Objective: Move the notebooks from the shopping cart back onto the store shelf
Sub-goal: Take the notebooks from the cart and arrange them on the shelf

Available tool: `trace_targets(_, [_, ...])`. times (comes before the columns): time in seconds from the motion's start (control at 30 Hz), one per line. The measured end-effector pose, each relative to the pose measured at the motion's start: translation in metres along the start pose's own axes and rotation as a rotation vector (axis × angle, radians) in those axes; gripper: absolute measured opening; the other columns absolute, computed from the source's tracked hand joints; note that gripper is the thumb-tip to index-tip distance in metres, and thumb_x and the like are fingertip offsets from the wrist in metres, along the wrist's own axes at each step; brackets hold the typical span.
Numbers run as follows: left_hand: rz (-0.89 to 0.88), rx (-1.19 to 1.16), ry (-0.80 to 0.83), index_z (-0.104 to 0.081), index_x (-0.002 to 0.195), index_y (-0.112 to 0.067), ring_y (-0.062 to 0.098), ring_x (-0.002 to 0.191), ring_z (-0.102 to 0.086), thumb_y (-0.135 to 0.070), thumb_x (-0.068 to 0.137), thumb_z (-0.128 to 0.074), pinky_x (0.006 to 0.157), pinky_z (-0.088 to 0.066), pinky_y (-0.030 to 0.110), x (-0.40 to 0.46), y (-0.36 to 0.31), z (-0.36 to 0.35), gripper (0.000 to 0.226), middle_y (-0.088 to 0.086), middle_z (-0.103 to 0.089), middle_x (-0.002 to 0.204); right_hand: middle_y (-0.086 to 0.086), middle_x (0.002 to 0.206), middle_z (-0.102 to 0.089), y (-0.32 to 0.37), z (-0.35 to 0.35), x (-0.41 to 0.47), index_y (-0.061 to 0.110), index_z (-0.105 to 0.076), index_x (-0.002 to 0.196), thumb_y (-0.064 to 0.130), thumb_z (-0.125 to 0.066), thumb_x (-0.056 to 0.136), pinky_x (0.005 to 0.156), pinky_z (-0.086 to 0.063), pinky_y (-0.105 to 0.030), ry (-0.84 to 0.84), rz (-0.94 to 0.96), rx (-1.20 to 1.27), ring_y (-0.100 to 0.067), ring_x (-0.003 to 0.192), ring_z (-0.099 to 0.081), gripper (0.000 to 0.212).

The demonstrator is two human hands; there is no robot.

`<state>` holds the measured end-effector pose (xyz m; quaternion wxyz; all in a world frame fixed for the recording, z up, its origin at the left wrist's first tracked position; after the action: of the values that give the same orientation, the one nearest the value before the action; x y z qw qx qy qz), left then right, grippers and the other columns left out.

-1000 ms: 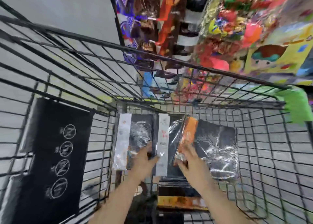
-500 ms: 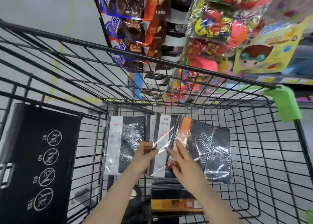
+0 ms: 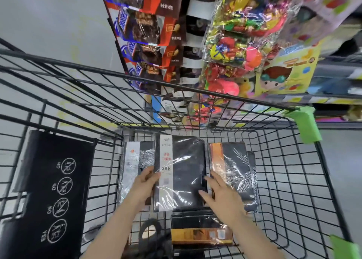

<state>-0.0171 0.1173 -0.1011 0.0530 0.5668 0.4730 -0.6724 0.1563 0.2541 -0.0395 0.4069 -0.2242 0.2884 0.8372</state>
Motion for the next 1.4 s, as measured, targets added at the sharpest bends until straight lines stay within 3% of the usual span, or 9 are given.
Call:
trace_targets(0.1, [0.006,-0.047,0.036,-0.055,0.119,-0.022,0.021,0.092,-0.065,-0.017,0.089,-0.059,0.074,-0.053,0.033,-0.014,-0.007,0.008,0.031,0.005,-0.066,0.108,0.007,0.139,-0.044,0.015,-0.01,0.004,0.034,-0.027,0.138,0.058,-0.063,0.073,0.102,-0.04,-0.033,0.07,-0.169,0.72,-0.013,0.116,-0.05,0.078])
trace_targets(0.17, [0.03,-0.042,0.062,-0.055,0.117,-0.029,0.018,0.102,-0.062,-0.029,0.081,-0.069,0.084,-0.051,0.036,-0.02,-0.008,0.014,0.039,-0.002,-0.064,0.113,0.005,0.135,-0.048,0.018,-0.018,0.009,0.031,-0.026,0.139,0.061,-0.073,0.06,0.102,-0.042,-0.039,0.096,-0.25,0.848,-0.017,0.117,-0.051,0.096])
trace_targets(0.33, [-0.022,0.212,0.012,-0.058,0.121,-0.019,0.019,0.1,-0.065,-0.022,0.08,-0.071,0.091,-0.052,0.039,-0.015,0.001,0.037,0.044,0.001,-0.067,0.108,0.001,0.112,-0.067,0.021,-0.023,0.021,0.017,-0.059,0.117,0.04,-0.066,0.079,0.086,-0.052,-0.028,0.151,-0.228,0.805,-0.012,0.098,-0.065,0.045])
trace_targets(0.5, [-0.098,0.433,-0.265,-0.03,0.142,-0.011,0.022,0.122,-0.045,-0.017,0.071,-0.078,0.106,-0.036,0.039,-0.004,0.023,0.084,0.086,0.002,-0.046,0.135,-0.005,0.139,-0.048,0.001,-0.025,0.029,0.009,-0.037,0.139,0.048,-0.062,0.08,0.105,-0.039,-0.038,-0.033,-0.31,0.505,-0.024,0.125,-0.048,0.075])
trace_targets(0.6, [-0.102,0.483,-0.209,-0.011,0.146,-0.017,0.027,0.131,-0.039,-0.023,0.063,-0.082,0.109,-0.033,0.049,0.019,0.057,0.091,0.11,0.009,-0.038,0.145,-0.002,0.096,-0.06,-0.006,-0.027,0.033,0.006,-0.04,0.134,0.055,-0.057,0.08,0.084,-0.052,-0.036,-0.066,-0.377,0.423,-0.02,0.083,-0.063,0.075])
trace_targets(0.7, [-0.095,0.373,-0.224,-0.025,0.136,-0.017,0.02,0.118,-0.053,-0.007,0.067,-0.079,0.099,-0.046,0.036,0.019,0.055,0.088,0.088,0.005,-0.05,0.133,-0.001,0.073,-0.06,-0.009,-0.028,0.038,0.001,-0.05,0.114,0.046,-0.056,0.085,0.05,-0.041,-0.025,-0.063,-0.397,0.36,-0.013,0.058,-0.054,0.054])
trace_targets(0.9, [0.004,0.191,-0.338,-0.01,0.148,-0.012,0.024,0.133,-0.037,-0.017,0.076,-0.075,0.113,-0.028,0.04,0.019,0.048,0.091,0.098,0.003,-0.031,0.147,-0.016,0.105,-0.065,-0.008,-0.04,0.04,0.002,-0.046,0.117,0.046,-0.049,0.09,0.07,-0.043,-0.035,-0.046,-0.475,0.177,-0.032,0.097,-0.061,0.052])
trace_targets(1.2, [-0.025,0.151,-0.377,-0.044,0.119,-0.018,0.026,0.107,-0.055,-0.01,0.088,-0.059,0.094,-0.048,0.046,0.013,0.039,0.093,0.035,0.005,-0.05,0.122,-0.008,0.094,-0.065,-0.001,-0.039,0.033,0.006,-0.04,0.126,0.048,-0.044,0.091,0.062,-0.046,-0.03,-0.045,-0.481,0.171,-0.024,0.082,-0.062,0.054])
trace_targets(1.4, [-0.071,0.304,-0.265,-0.02,0.146,-0.02,0.014,0.103,-0.055,-0.011,0.086,-0.062,0.094,-0.041,0.029,-0.007,0.003,0.089,0.074,-0.003,-0.05,0.127,-0.008,0.106,-0.066,0.02,-0.021,0.013,0.008,-0.028,0.139,0.05,-0.043,0.09,0.073,-0.051,-0.035,-0.047,-0.414,0.275,-0.024,0.089,-0.066,0.066])
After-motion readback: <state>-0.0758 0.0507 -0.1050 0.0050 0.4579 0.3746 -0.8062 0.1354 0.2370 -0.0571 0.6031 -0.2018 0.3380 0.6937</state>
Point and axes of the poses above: each hand's wrist, its own x-axis towards the middle knuckle, its own z-axis out of the back of the hand, y = z × x, the point moved 9 cm from there along x, towards the middle knuckle
